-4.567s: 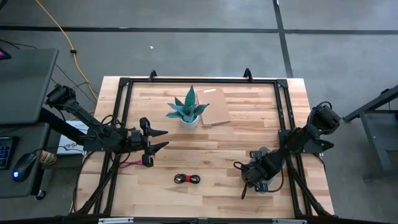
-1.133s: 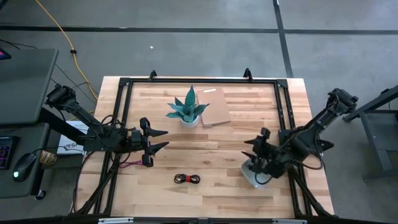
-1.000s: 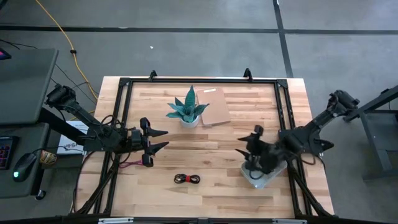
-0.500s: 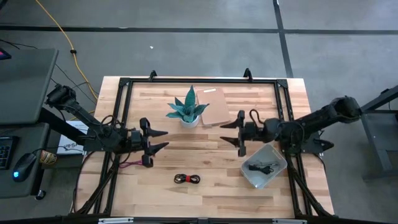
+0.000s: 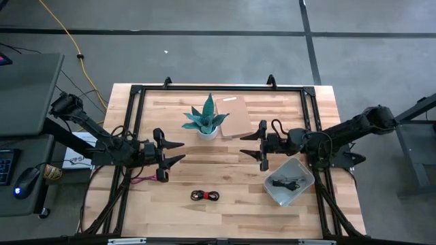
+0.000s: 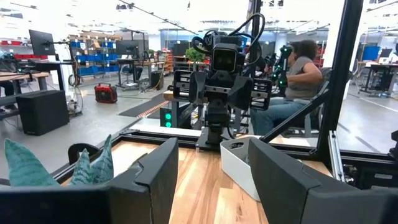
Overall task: Pick and place USB-C Cables
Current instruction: Put the pink charger cable into the white bin
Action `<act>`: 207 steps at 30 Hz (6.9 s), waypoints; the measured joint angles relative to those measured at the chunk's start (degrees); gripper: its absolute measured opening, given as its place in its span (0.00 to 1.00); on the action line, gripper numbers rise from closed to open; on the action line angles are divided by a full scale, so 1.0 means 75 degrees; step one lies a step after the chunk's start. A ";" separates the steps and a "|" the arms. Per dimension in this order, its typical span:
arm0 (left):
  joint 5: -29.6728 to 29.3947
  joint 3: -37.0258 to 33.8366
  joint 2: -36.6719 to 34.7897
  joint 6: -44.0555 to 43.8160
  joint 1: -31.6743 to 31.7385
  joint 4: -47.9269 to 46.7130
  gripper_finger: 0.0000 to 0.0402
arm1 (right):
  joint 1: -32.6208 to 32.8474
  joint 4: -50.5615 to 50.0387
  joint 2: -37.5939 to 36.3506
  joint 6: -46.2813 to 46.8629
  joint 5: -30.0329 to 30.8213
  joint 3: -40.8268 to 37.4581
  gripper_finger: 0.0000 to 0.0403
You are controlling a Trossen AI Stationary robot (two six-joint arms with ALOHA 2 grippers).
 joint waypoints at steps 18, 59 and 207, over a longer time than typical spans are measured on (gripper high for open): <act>0.0000 0.0000 0.0000 0.0000 0.0000 -0.0017 0.44 | 0.0001 -0.0195 0.0000 0.0003 -0.0044 0.0000 0.49; 0.4409 0.4549 0.3910 -0.8937 -0.0909 -1.4317 0.44 | 0.0001 -0.0612 0.0000 0.0207 -0.0099 0.0003 0.49; 0.3778 0.0118 0.2943 -0.0694 0.2368 0.1865 0.00 | 0.0001 -0.0902 0.0003 0.0837 -0.0096 0.0006 0.49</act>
